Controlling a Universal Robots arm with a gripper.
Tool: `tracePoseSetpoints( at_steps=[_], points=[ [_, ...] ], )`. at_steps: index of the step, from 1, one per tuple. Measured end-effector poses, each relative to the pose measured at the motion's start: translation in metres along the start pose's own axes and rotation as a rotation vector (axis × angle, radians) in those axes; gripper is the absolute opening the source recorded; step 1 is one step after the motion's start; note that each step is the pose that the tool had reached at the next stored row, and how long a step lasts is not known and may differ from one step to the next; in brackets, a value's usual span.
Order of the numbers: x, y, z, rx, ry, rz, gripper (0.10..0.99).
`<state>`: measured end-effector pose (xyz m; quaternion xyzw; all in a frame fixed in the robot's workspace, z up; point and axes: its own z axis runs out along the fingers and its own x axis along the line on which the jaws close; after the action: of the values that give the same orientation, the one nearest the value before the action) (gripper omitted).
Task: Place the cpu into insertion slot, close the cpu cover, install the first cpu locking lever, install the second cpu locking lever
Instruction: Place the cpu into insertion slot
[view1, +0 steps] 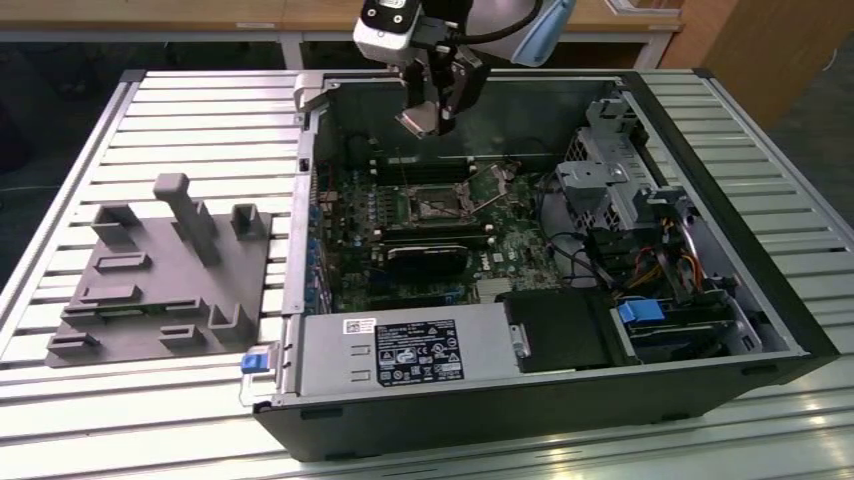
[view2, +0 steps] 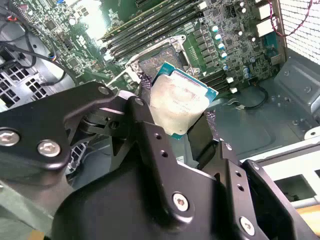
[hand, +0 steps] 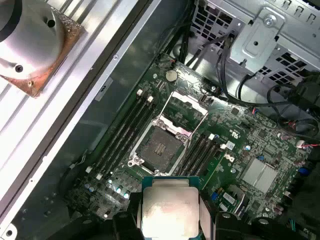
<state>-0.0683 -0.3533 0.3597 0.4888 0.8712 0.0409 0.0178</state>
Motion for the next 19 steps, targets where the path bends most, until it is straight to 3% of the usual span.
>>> tracePoseSetpoints(
  at_steps=[19],
  points=[
    [0.0,-0.0001,0.0019,0.0,-0.0103,0.103,0.541]
  ],
)
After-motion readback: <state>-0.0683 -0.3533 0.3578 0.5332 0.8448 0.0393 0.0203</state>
